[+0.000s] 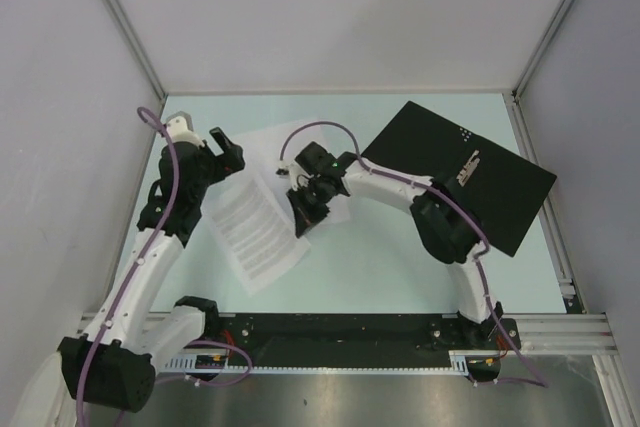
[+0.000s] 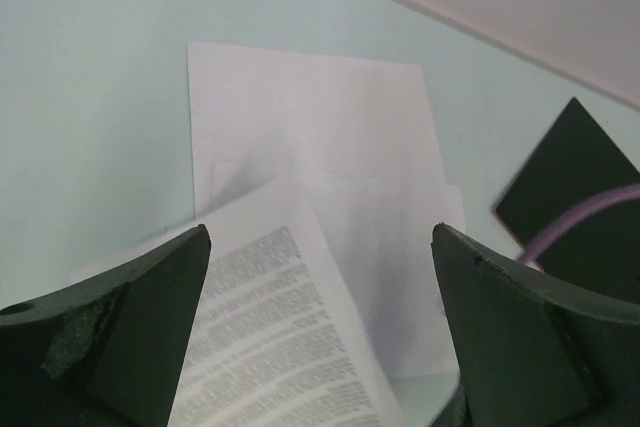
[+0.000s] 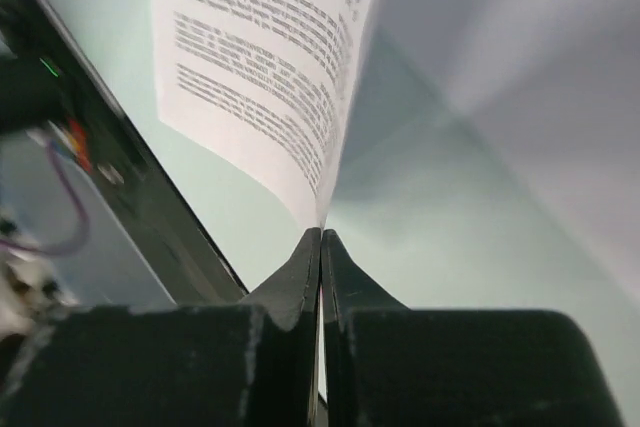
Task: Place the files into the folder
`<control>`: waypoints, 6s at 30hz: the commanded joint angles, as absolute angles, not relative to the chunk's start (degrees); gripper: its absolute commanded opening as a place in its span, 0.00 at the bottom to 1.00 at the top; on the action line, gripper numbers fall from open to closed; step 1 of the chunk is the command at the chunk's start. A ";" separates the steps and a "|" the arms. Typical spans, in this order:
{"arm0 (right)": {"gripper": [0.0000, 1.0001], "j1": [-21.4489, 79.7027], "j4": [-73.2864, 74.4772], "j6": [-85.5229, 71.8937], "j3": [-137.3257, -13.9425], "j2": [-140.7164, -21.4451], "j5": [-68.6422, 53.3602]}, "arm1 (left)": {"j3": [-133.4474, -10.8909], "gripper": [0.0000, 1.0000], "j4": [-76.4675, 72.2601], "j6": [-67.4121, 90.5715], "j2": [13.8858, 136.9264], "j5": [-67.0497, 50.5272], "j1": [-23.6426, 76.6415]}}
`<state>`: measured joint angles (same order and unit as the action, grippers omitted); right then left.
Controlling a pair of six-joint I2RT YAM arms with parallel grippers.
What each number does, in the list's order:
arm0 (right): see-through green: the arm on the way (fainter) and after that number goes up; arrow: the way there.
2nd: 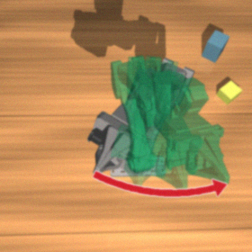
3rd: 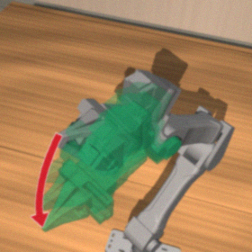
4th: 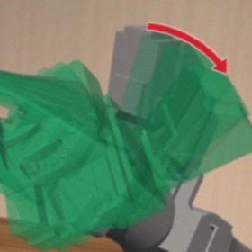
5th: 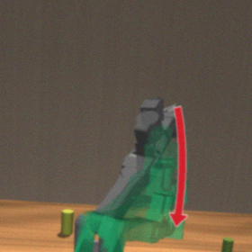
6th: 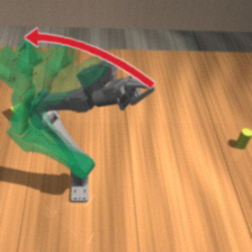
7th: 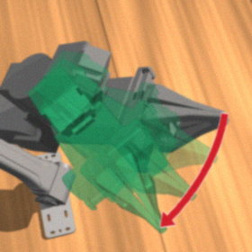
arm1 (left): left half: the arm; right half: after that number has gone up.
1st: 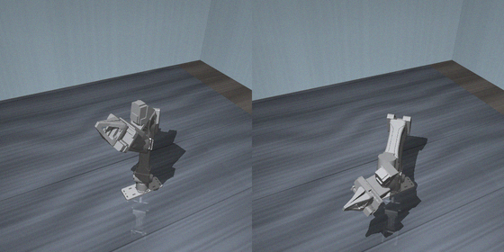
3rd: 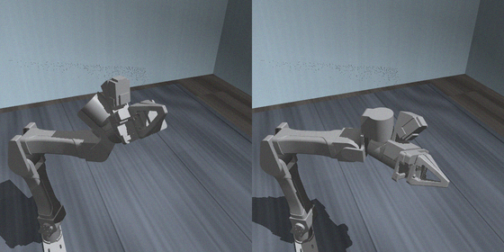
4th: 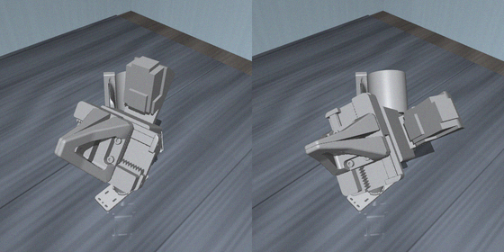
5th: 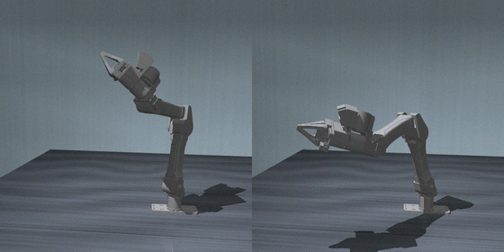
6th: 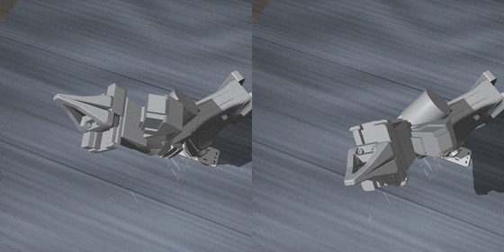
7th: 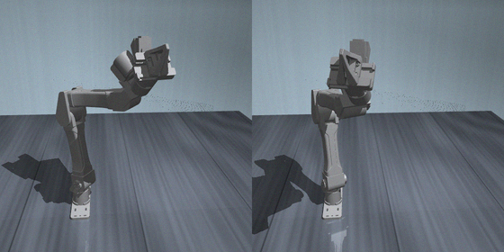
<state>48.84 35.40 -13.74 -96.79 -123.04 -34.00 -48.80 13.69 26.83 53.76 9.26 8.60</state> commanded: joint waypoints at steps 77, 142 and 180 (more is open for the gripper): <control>1.00 -2.08 29.47 -14.23 -60.15 -69.26 -33.25 | -73.57 0.00 16.35 4.12 102.30 -40.17 33.66; 1.00 28.39 -69.77 -71.80 -8.79 -68.55 -18.63 | -58.54 0.00 -12.04 69.96 69.71 -30.15 27.42; 0.36 16.01 -90.44 -75.59 -14.85 -74.00 -30.14 | -52.47 0.00 -19.24 69.78 71.98 -34.98 27.60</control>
<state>18.96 -74.54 -75.29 -15.11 -75.48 -26.79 -52.86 -16.21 70.98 69.84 -32.34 27.70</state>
